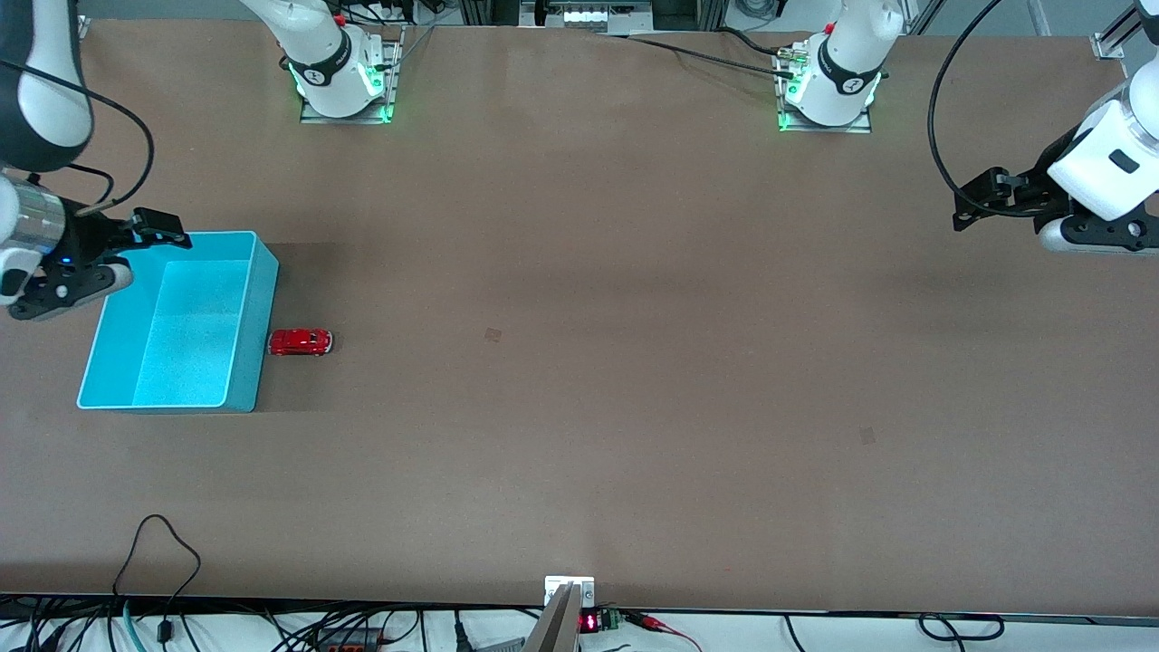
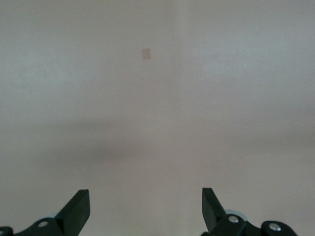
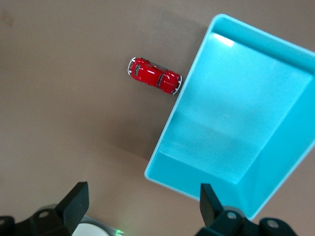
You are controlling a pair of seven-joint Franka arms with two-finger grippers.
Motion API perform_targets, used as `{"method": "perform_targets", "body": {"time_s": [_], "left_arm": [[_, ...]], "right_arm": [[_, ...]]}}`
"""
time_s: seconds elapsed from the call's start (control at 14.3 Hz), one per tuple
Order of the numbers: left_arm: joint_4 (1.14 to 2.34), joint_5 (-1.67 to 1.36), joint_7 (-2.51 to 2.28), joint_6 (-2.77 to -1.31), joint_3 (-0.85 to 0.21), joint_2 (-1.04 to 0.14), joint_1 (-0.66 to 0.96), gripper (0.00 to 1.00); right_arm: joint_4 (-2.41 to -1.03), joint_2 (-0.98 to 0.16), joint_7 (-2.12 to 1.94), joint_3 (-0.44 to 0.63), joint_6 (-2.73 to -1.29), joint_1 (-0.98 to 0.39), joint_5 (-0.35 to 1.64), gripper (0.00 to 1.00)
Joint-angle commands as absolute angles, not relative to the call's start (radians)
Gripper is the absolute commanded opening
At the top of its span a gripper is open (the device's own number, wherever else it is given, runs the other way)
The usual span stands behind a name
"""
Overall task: Wind red beetle toy and store in blue box
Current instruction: 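Reach the right gripper down to the car beside the box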
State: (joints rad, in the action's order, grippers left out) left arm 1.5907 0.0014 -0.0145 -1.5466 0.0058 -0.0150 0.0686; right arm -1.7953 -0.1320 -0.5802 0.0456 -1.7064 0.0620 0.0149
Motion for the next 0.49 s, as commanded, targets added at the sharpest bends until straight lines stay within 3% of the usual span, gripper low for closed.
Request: {"method": "perform_targets", "body": {"time_s": [0.0,0.42], "left_arm": [[1.589,-0.006,0.017,-1.557,-0.006,-0.003,0.075,1.0],[1.589,-0.003,0.017,-1.555,-0.012,-0.002,0.074,1.0]], "right_arm": [[-1.96,-0.081,-0.841,0.038,-1.868,0.061,0.025,1.0],[-2.045,-0.198,-1.382,-0.017,-2.176,0.057,-0.011,1.0]]}}
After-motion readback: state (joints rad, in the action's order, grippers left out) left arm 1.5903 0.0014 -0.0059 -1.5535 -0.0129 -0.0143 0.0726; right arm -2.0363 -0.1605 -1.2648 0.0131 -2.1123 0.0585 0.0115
